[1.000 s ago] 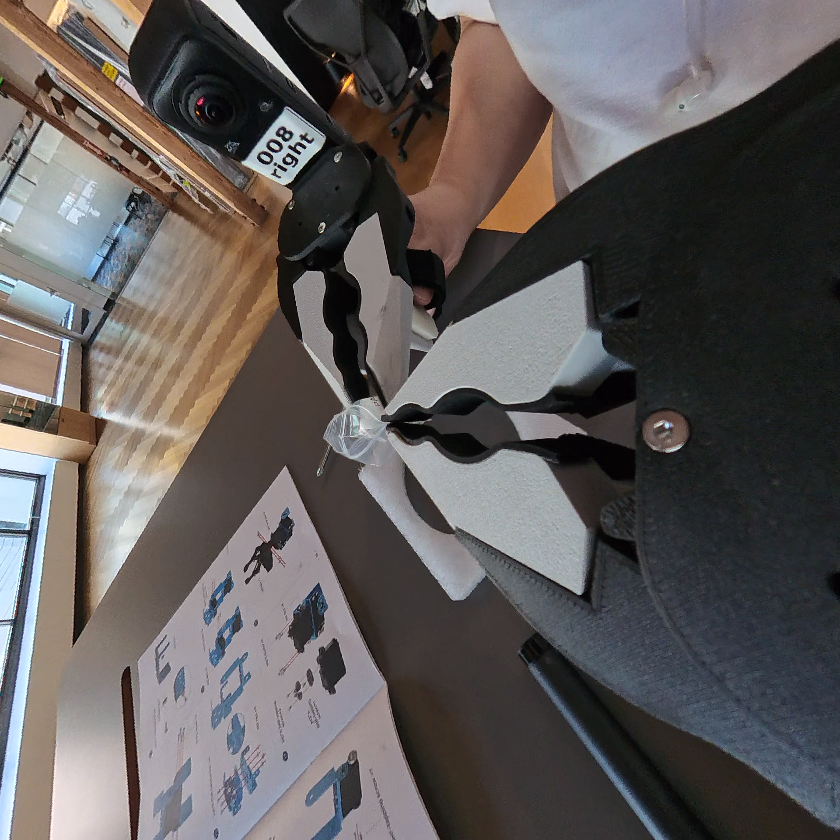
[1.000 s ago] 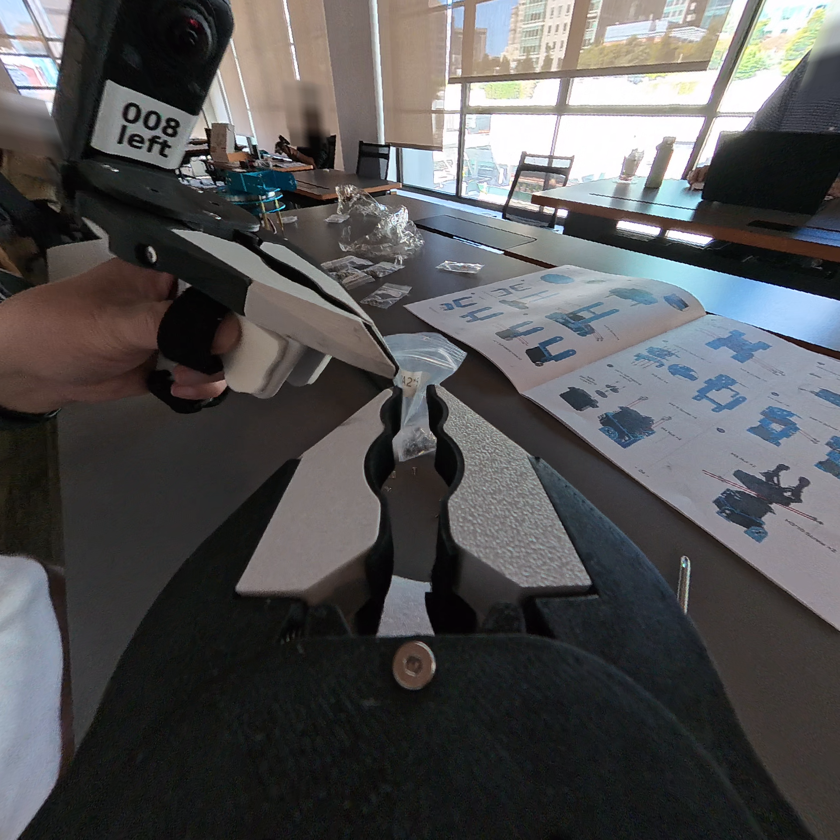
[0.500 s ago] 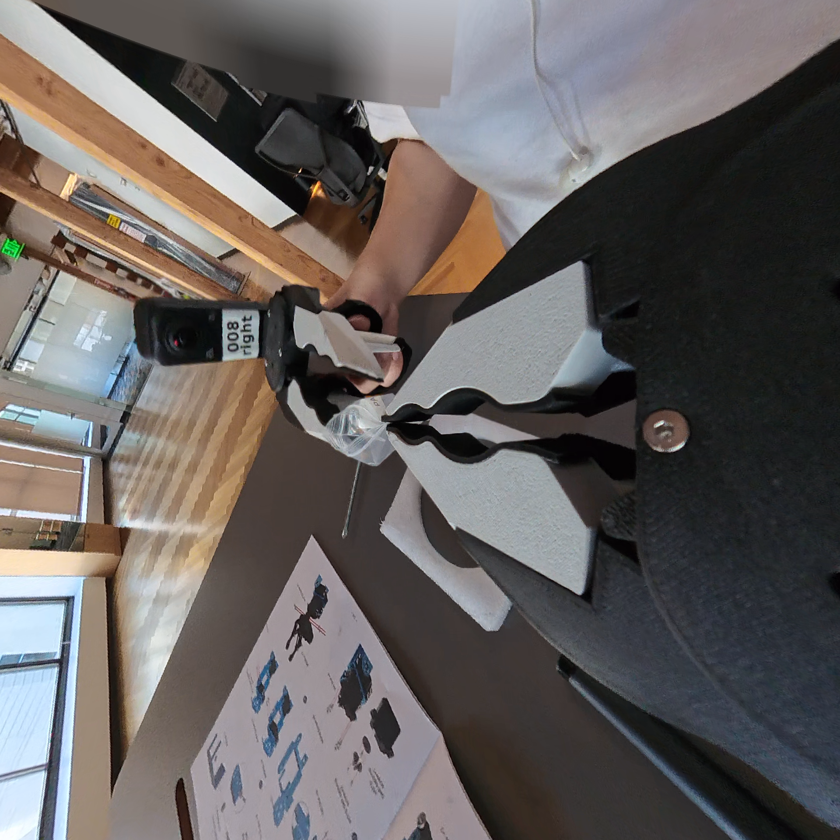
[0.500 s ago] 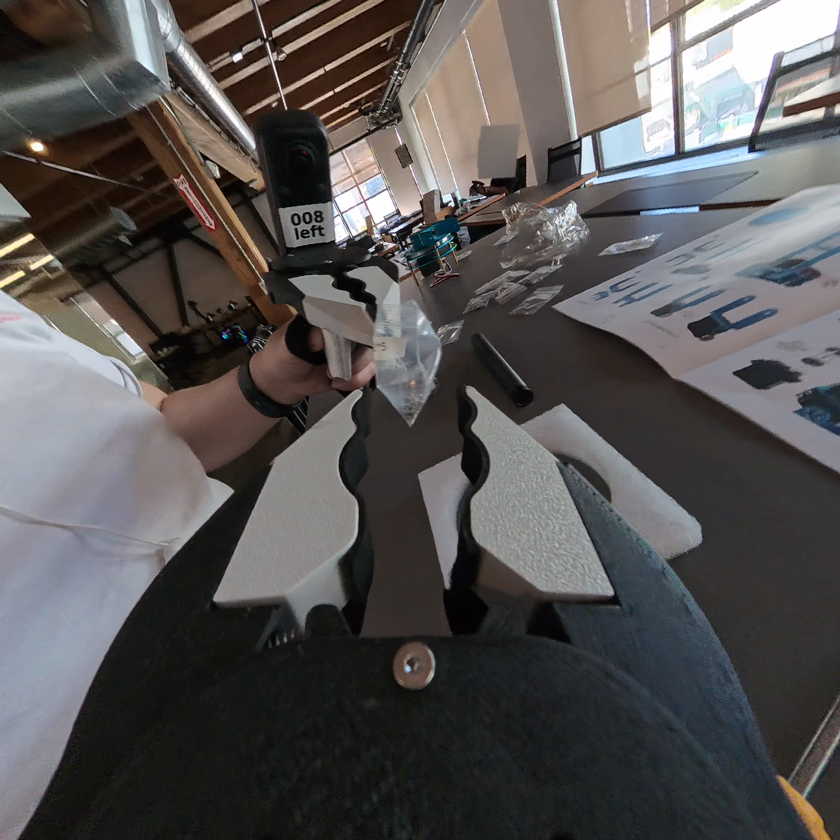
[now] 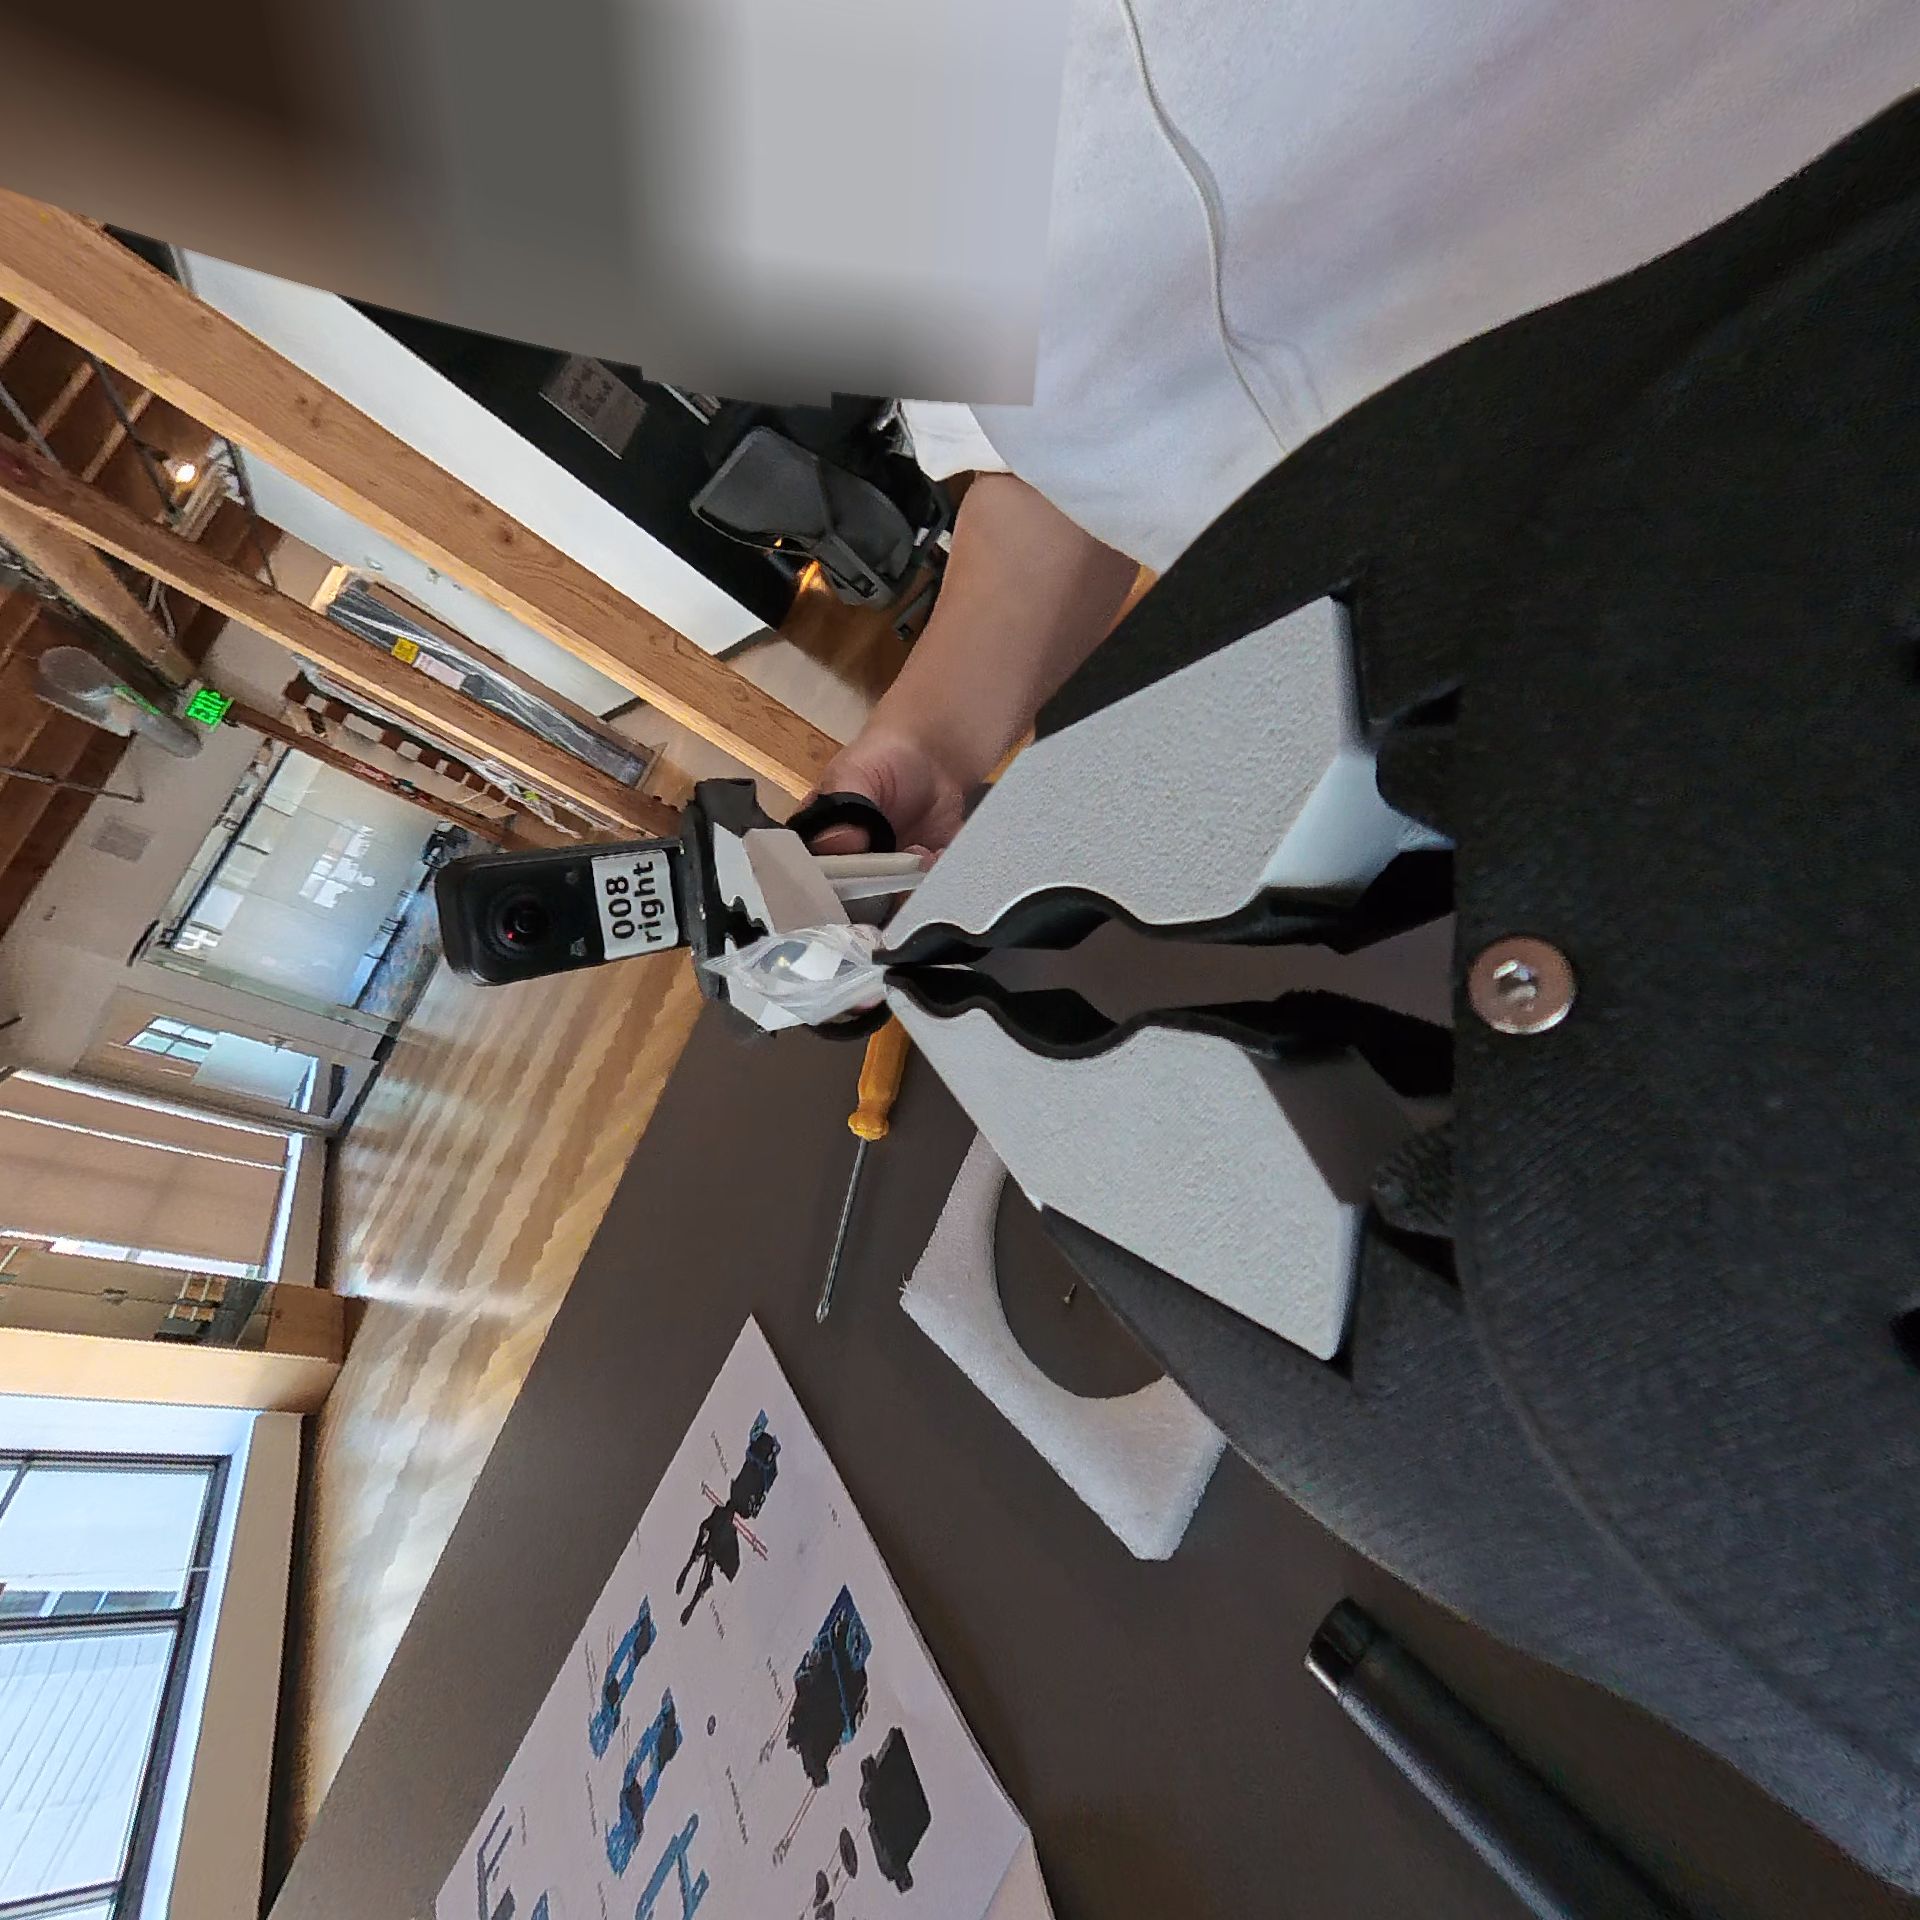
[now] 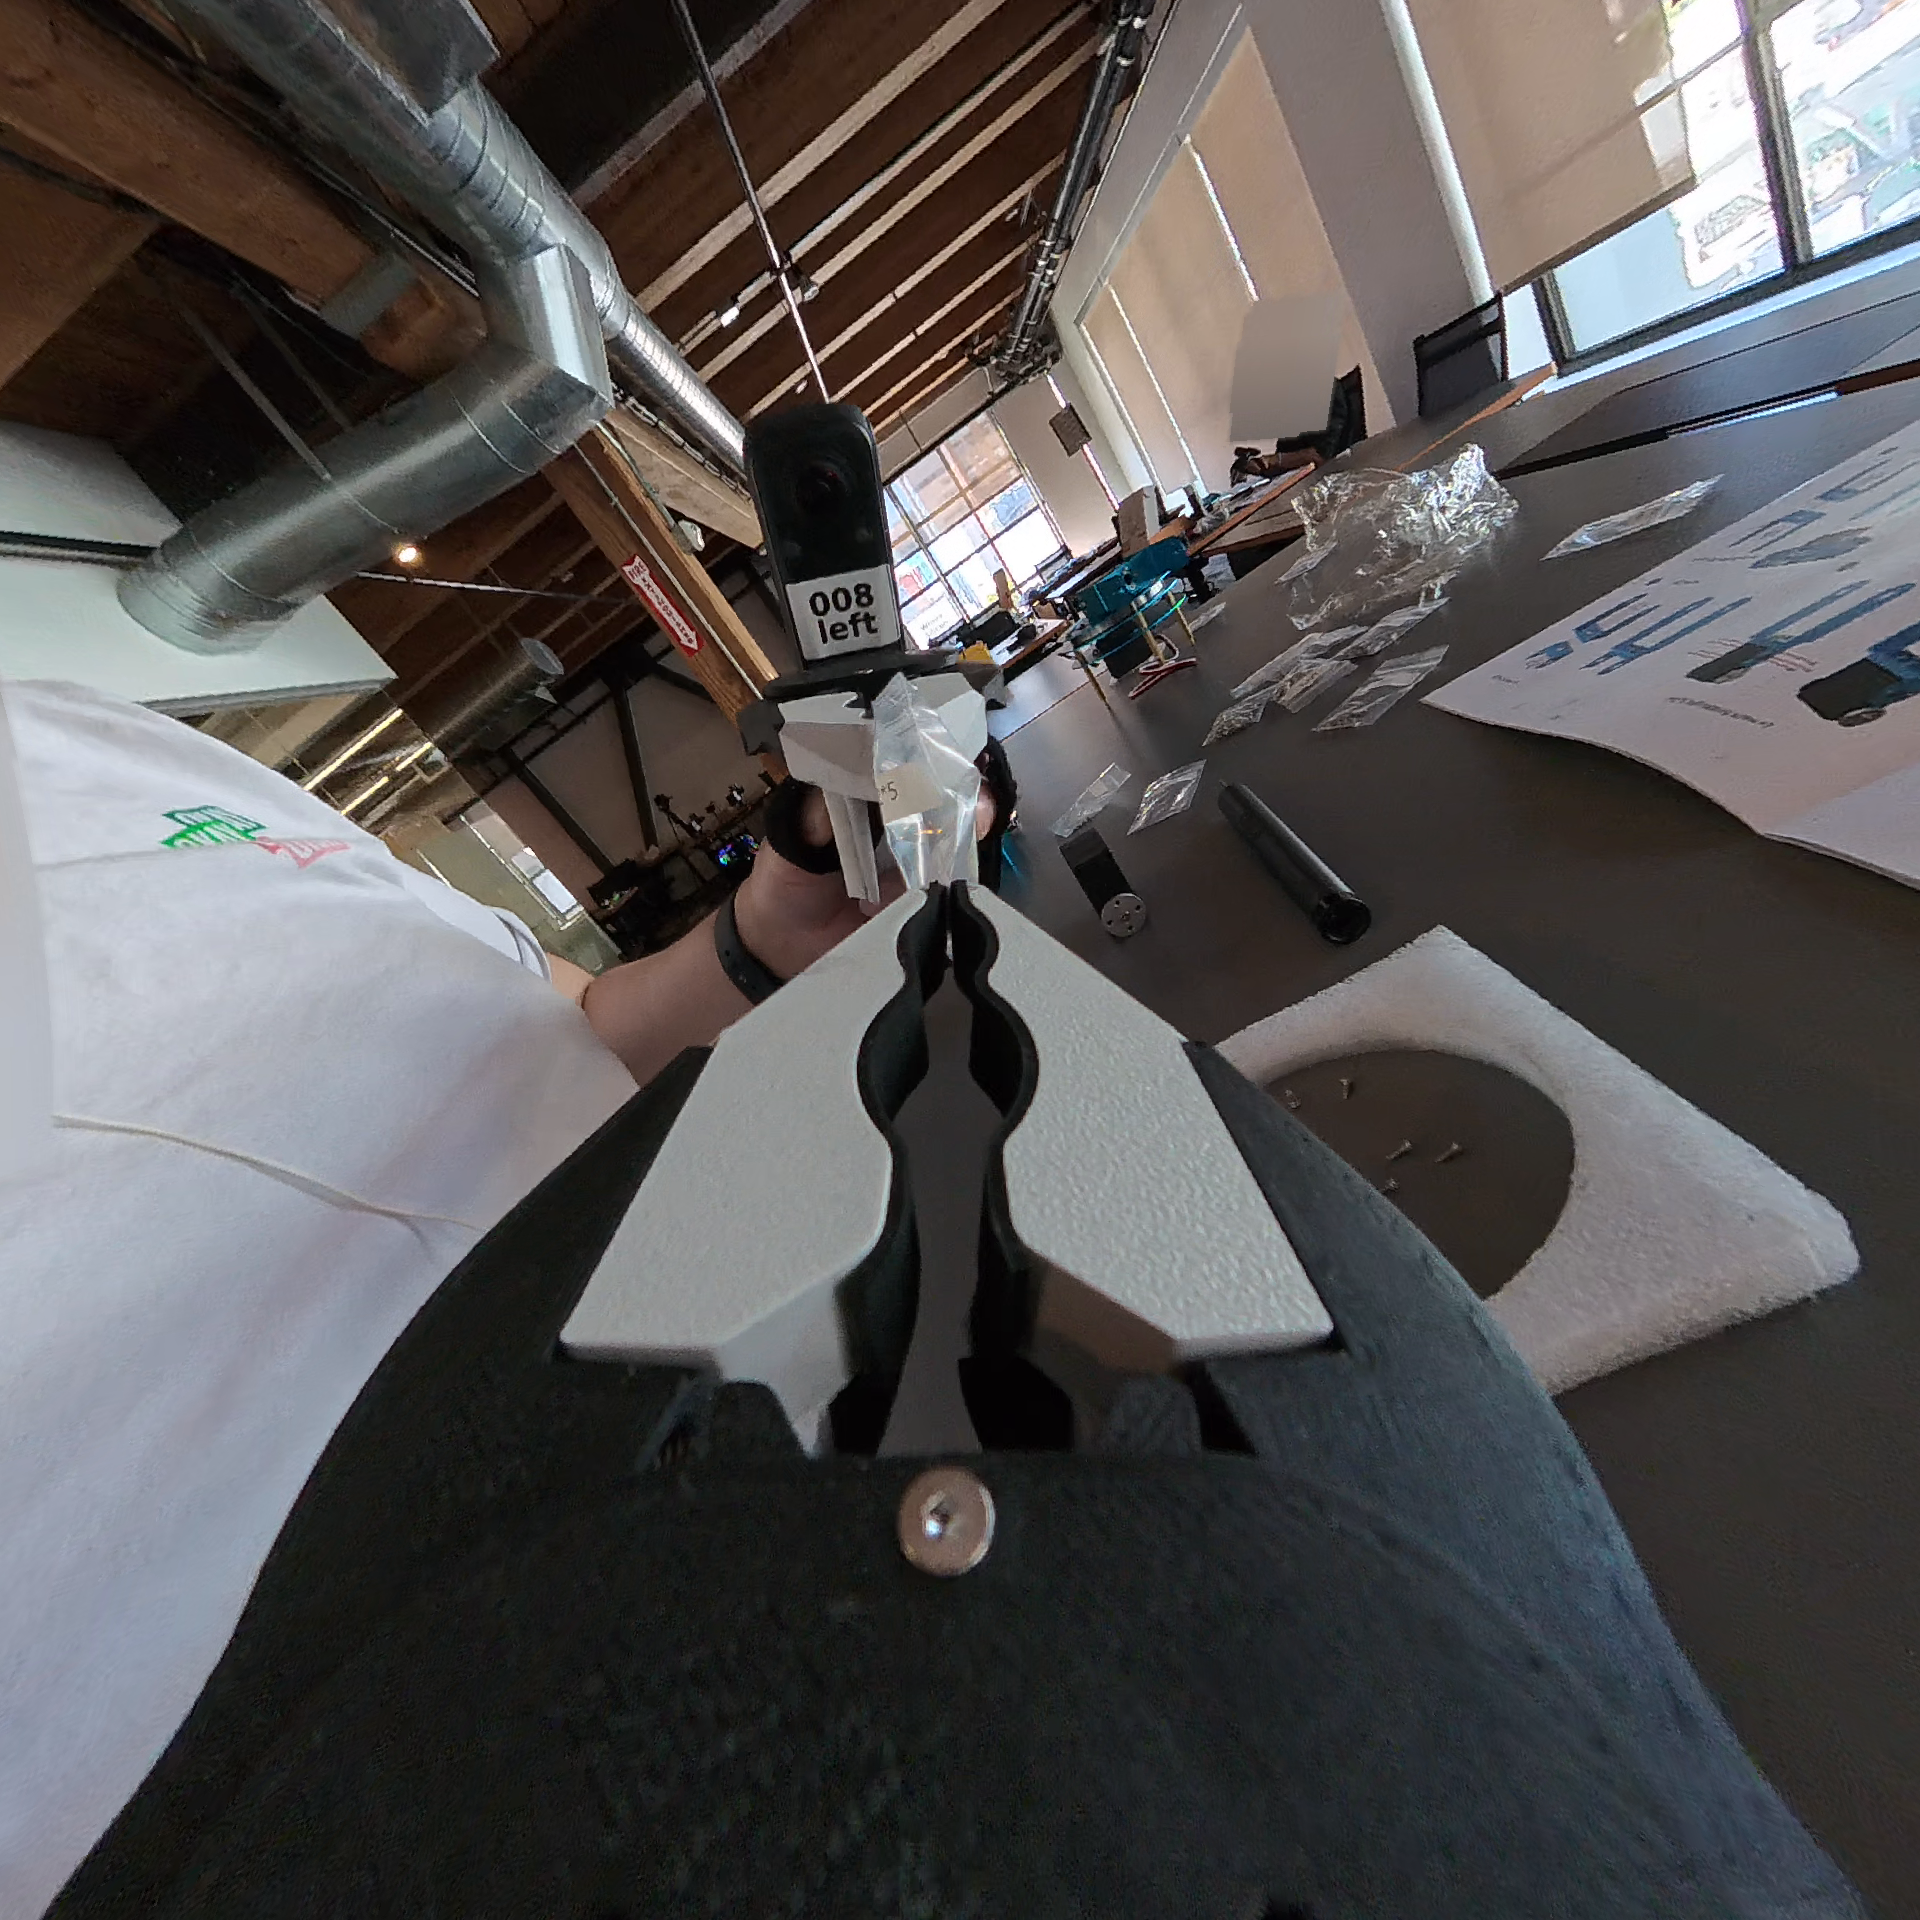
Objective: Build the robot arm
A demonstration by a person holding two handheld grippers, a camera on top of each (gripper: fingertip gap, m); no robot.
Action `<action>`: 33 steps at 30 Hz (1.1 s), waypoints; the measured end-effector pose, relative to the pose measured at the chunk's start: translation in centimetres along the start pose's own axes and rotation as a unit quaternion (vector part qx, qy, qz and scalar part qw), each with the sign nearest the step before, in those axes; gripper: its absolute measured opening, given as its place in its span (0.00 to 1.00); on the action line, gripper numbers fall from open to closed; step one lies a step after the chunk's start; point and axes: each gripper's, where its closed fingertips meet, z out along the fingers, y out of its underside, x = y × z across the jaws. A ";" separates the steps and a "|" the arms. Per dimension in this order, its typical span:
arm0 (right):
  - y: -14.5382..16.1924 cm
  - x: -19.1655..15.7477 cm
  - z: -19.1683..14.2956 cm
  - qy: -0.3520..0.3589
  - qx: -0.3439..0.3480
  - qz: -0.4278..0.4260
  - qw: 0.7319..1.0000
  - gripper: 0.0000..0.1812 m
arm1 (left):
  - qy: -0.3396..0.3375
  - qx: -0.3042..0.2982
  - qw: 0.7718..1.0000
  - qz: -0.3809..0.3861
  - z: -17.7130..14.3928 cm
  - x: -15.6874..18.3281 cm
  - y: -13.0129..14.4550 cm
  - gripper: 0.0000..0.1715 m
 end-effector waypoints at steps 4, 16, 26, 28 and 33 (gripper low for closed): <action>0.2 -0.1 0.0 -0.010 0.009 0.017 1.000 0.00 | 0.001 0.012 1.000 -0.016 -0.1 -0.2 0.0 0.00; -0.8 -1.0 1.6 -0.016 -0.070 -0.076 0.995 0.10 | 0.047 -0.031 0.998 -0.020 0.3 1.1 0.9 0.00; 0.8 -0.1 2.6 0.020 -0.121 -0.104 0.987 0.00 | -0.028 -0.033 0.999 0.029 -0.8 -0.9 -1.0 0.21; 0.9 -0.3 2.9 0.020 -0.129 -0.112 0.985 0.00 | -0.026 -0.086 0.993 0.072 0.0 -0.5 -0.5 0.18; 0.7 0.4 2.5 0.043 -0.131 -0.118 0.983 0.00 | -0.023 -0.133 0.987 0.089 1.6 -0.6 0.2 0.00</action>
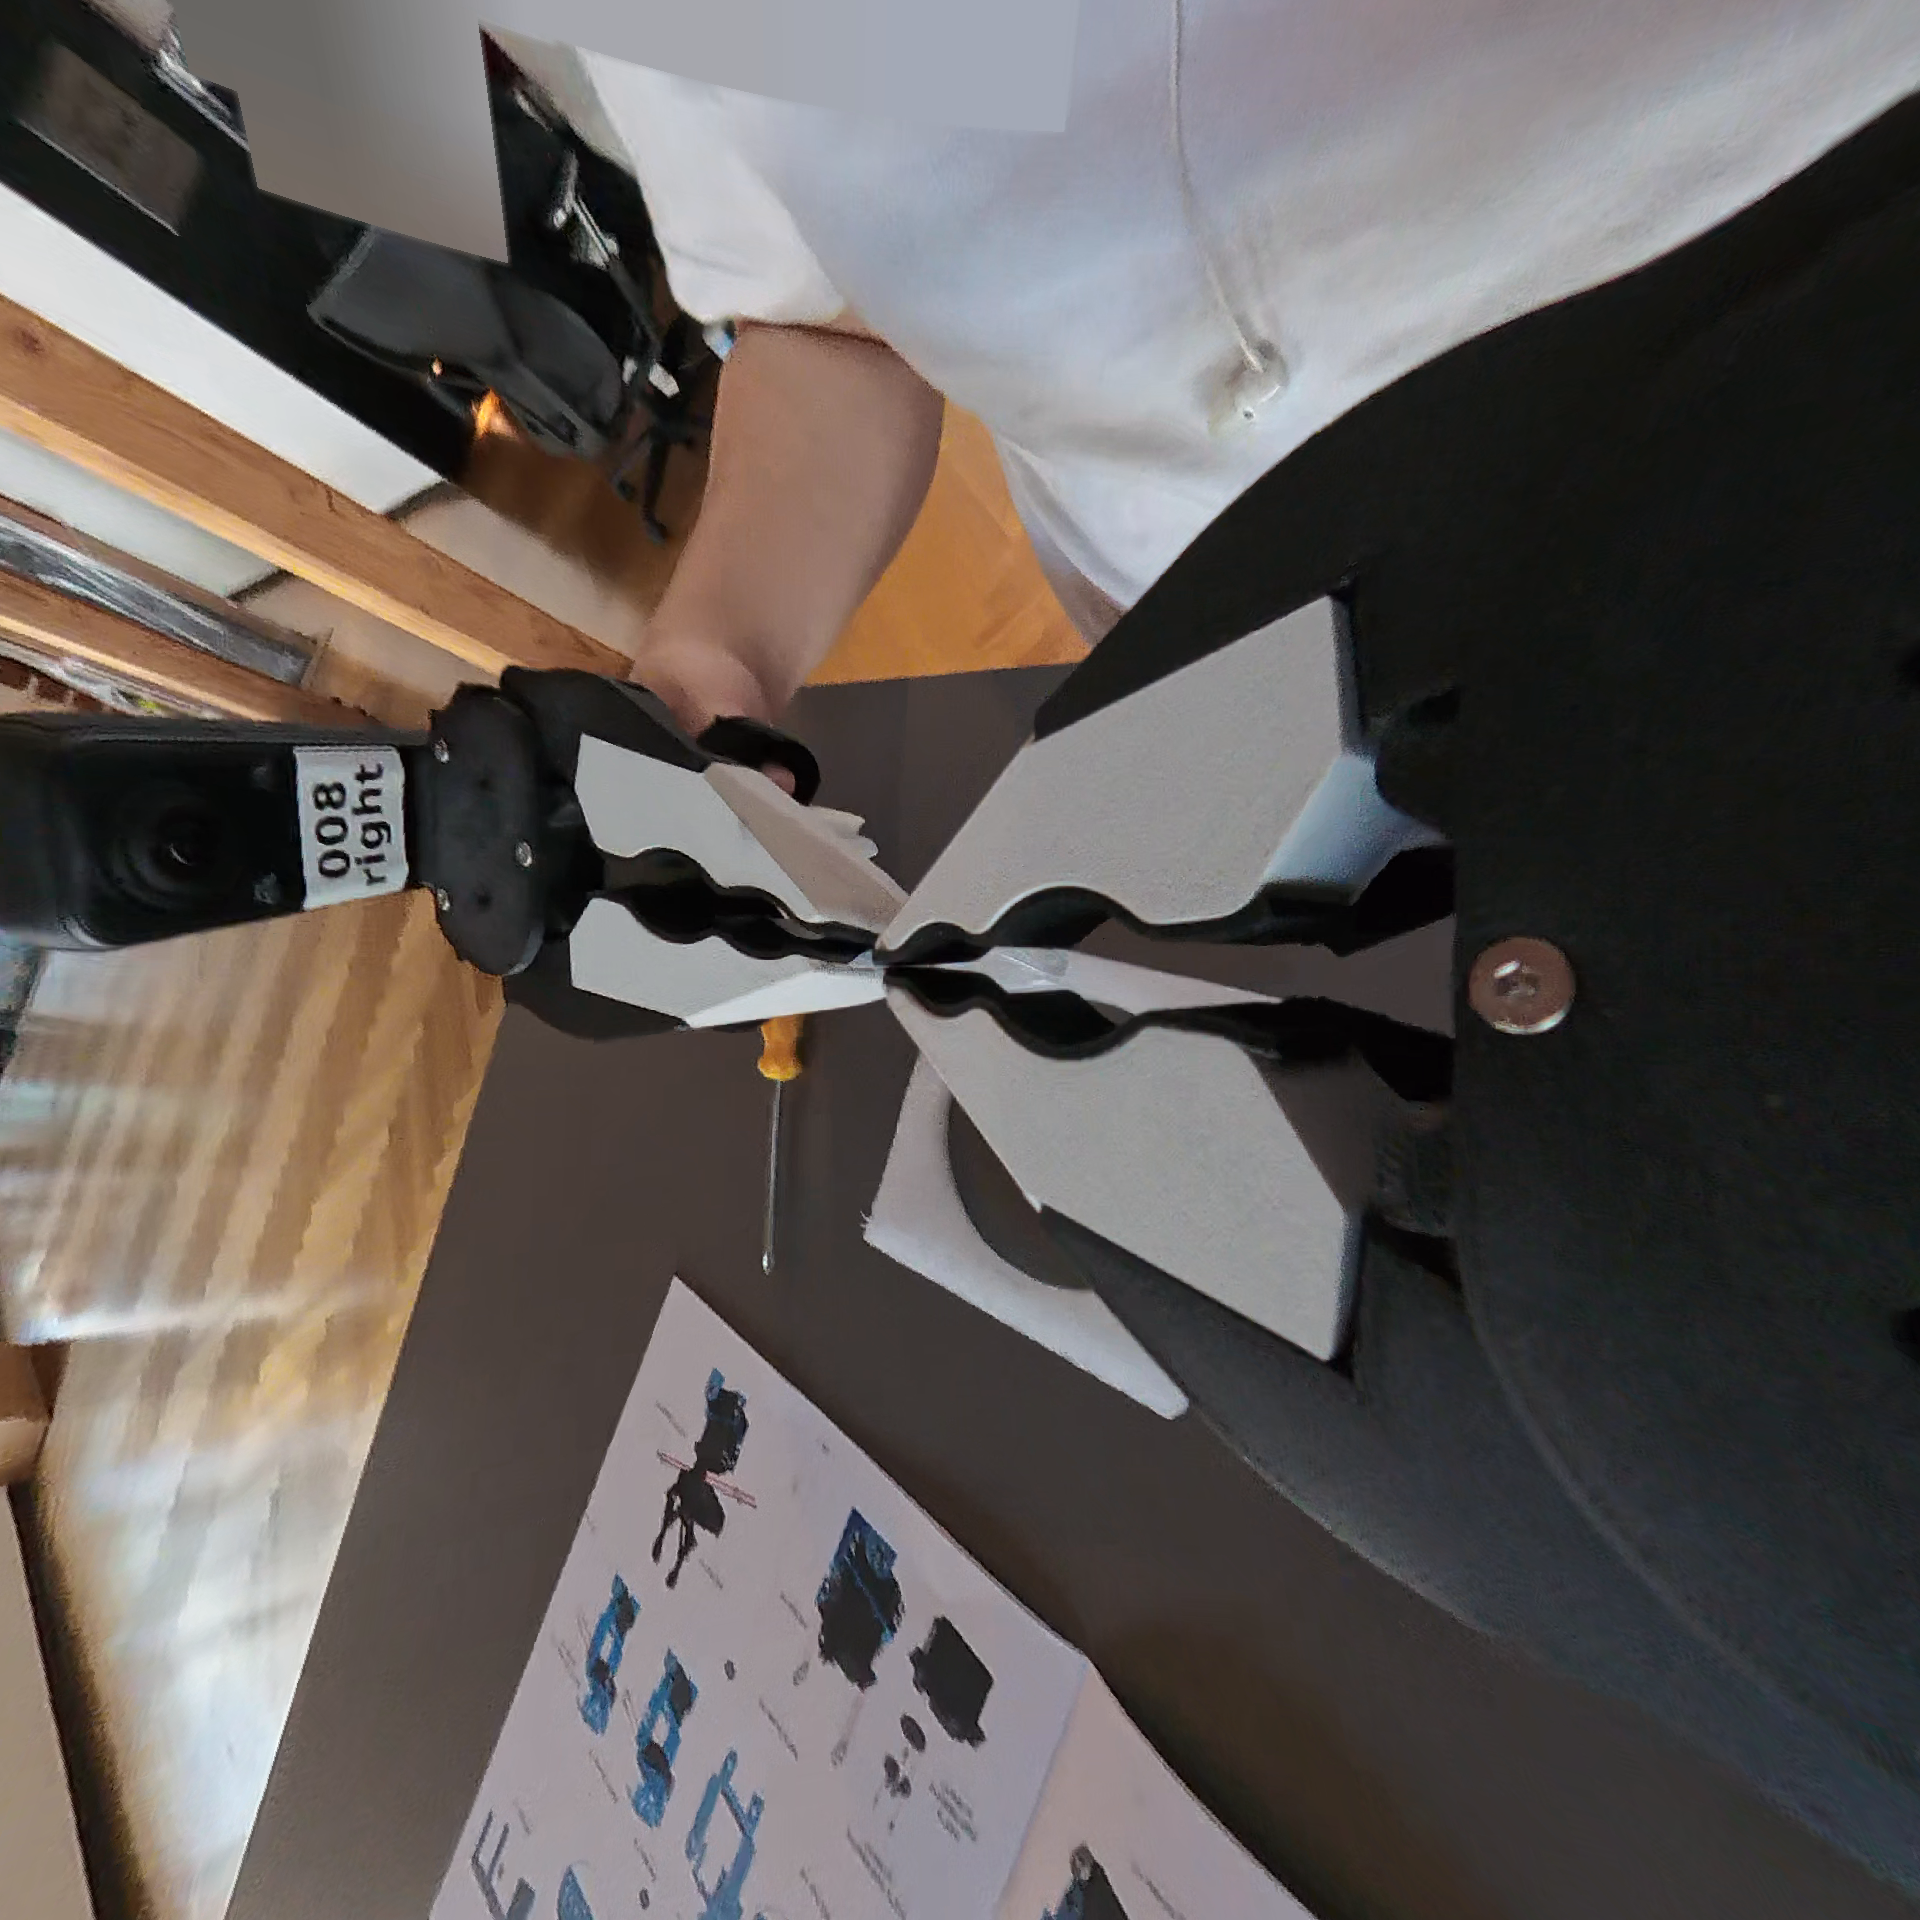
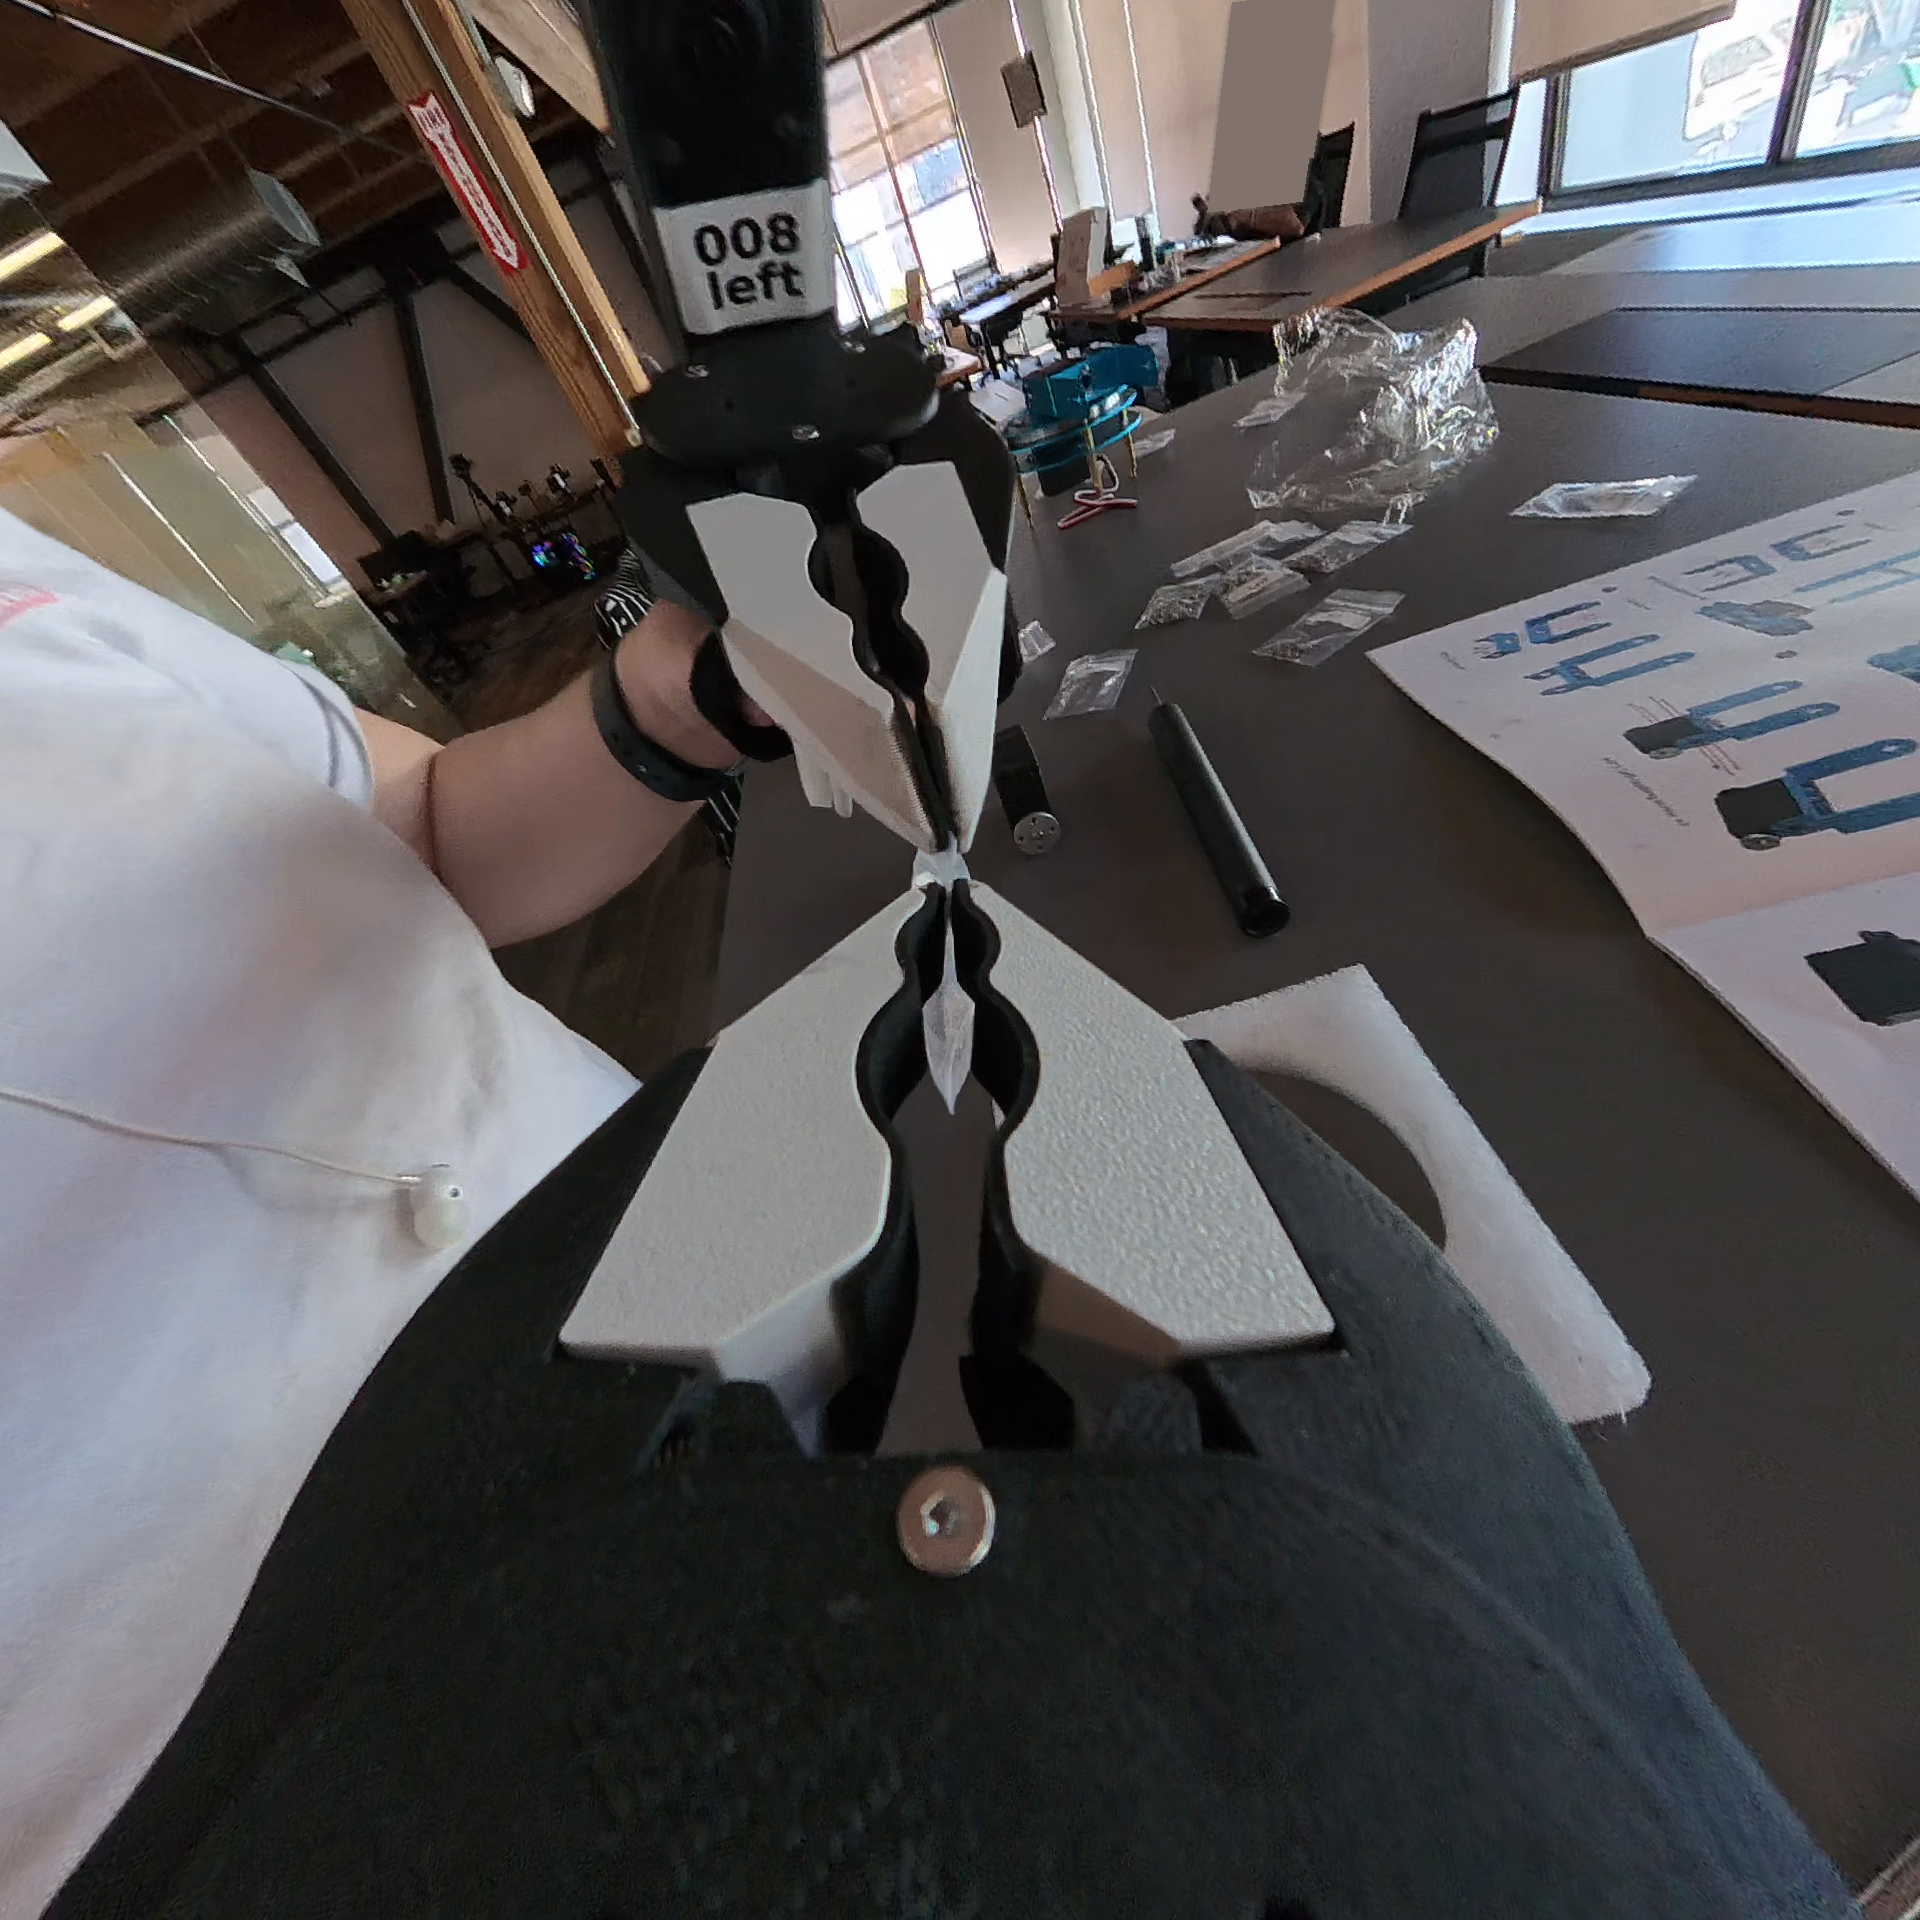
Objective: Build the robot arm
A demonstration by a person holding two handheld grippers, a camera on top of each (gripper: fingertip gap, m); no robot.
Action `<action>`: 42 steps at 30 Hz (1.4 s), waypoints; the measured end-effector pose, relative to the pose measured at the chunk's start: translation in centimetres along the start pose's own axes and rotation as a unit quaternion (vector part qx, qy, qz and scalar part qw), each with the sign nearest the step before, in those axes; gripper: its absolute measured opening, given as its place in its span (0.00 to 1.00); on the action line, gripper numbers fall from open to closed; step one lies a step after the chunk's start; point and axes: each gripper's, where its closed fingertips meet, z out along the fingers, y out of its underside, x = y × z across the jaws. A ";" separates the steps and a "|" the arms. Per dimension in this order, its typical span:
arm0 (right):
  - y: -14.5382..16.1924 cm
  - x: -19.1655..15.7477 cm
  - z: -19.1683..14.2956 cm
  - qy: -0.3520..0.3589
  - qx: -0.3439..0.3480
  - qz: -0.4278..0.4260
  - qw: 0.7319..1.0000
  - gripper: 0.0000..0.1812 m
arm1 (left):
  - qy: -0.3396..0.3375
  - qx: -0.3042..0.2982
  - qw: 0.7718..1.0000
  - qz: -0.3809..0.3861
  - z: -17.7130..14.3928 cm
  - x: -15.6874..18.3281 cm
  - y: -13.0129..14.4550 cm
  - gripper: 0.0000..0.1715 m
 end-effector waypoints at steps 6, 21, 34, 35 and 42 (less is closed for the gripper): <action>0.3 0.4 -1.6 -0.002 0.032 0.042 0.999 0.00 | 0.003 0.085 0.994 -0.064 -1.1 -1.1 -2.0 0.00; -0.2 0.2 -1.7 -0.042 0.065 0.070 0.995 0.00 | 0.043 0.130 0.980 -0.147 -1.4 -1.3 -1.6 0.00; -1.6 0.4 -1.1 -0.052 0.062 0.082 0.993 0.10 | 0.074 0.114 0.976 -0.171 -0.7 -0.5 0.0 0.00; -1.4 0.5 -0.8 -0.047 0.045 0.076 0.995 0.10 | 0.077 0.112 0.976 -0.171 -0.6 -0.4 0.0 0.00; -0.5 0.0 -0.1 -0.049 -0.002 0.052 0.997 0.01 | 0.075 0.107 0.977 -0.167 -0.5 -0.2 0.3 0.00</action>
